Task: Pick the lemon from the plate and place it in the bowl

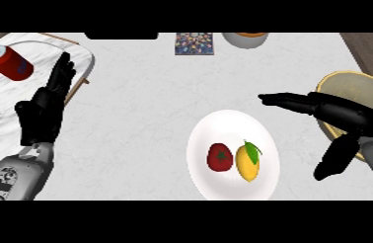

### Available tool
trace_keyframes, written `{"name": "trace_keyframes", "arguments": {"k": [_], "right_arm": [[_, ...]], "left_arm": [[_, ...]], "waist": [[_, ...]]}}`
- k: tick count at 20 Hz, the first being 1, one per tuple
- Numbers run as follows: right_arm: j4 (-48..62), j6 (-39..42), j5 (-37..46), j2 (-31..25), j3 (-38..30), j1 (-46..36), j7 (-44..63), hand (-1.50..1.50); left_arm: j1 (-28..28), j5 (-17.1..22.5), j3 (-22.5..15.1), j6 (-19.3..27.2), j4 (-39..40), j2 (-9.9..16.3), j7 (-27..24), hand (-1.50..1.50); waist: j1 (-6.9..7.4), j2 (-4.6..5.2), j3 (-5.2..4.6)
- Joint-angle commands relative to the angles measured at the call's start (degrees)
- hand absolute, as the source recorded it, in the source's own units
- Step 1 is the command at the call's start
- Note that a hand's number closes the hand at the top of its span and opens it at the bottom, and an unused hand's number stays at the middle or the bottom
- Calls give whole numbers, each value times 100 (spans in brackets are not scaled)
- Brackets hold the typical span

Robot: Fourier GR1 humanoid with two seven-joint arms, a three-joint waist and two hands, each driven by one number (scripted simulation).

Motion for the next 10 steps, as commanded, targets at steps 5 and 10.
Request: {"name": "trace_keyframes", "arguments": {"k": [5,10], "right_arm": [[-475,215,943,655,755,-162,922,-150],[-339,236,1683,569,893,52,1057,-150]], "left_arm": [[207,-169,90,-92,-241,-176,56,0],[320,-221,221,-275,67,-302,-290,0]], "waist": [[37,-7,1],[6,5,1]]}}
